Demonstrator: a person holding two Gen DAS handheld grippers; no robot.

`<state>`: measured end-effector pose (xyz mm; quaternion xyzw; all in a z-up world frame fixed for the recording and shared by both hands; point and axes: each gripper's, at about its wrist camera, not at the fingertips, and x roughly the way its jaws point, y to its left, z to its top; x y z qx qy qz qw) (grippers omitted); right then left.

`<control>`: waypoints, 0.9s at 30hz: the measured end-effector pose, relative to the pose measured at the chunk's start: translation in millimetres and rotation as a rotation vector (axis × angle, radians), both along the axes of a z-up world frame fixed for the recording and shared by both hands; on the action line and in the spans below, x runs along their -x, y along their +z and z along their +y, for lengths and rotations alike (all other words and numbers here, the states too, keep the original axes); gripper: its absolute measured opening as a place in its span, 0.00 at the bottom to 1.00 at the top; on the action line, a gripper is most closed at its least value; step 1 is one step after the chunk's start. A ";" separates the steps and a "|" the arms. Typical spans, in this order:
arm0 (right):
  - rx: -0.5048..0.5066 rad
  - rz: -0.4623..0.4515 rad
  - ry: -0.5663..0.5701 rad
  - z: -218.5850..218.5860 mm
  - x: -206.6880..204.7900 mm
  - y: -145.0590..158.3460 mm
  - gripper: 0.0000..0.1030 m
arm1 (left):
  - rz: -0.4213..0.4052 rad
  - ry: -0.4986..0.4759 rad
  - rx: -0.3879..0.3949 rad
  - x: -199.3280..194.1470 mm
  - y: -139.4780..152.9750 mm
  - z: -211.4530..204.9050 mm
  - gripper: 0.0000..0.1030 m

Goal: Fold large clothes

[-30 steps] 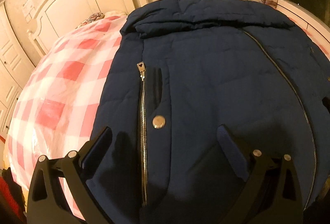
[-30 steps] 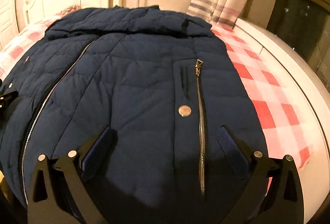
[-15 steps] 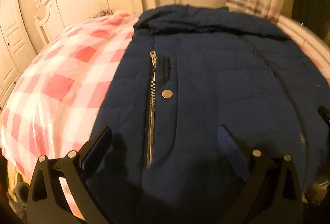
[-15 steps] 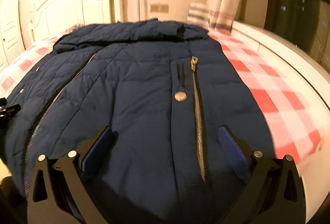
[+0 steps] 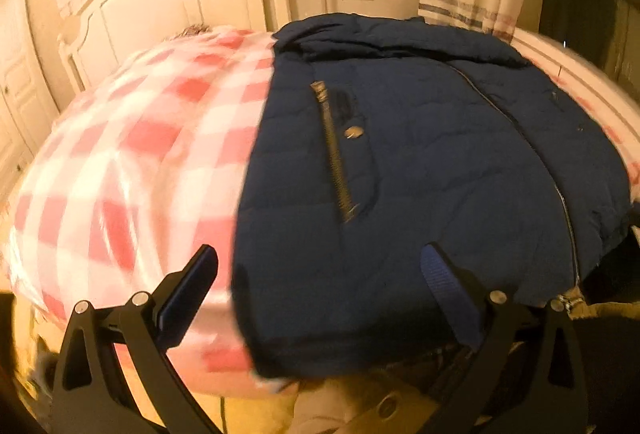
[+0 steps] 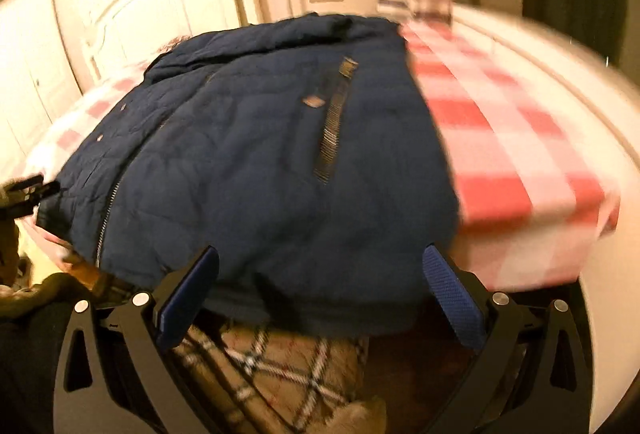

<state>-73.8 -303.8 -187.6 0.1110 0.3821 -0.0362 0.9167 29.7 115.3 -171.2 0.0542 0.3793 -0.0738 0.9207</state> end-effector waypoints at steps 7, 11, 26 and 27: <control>-0.254 -0.024 -0.006 -39.5 -2.2 -31.2 0.95 | 0.095 0.063 0.245 -4.3 -18.2 46.9 0.98; -0.234 -0.072 0.050 -26.4 -6.5 -23.4 0.83 | 0.080 0.046 0.201 -3.0 -17.1 36.9 0.95; -0.140 -0.077 0.076 -10.3 -16.6 -14.5 0.67 | 0.027 -0.026 0.089 -9.0 -14.1 5.6 0.77; -0.133 -0.083 0.083 -10.4 -16.1 -14.8 0.65 | 0.020 -0.045 0.096 -7.1 -12.6 5.1 0.60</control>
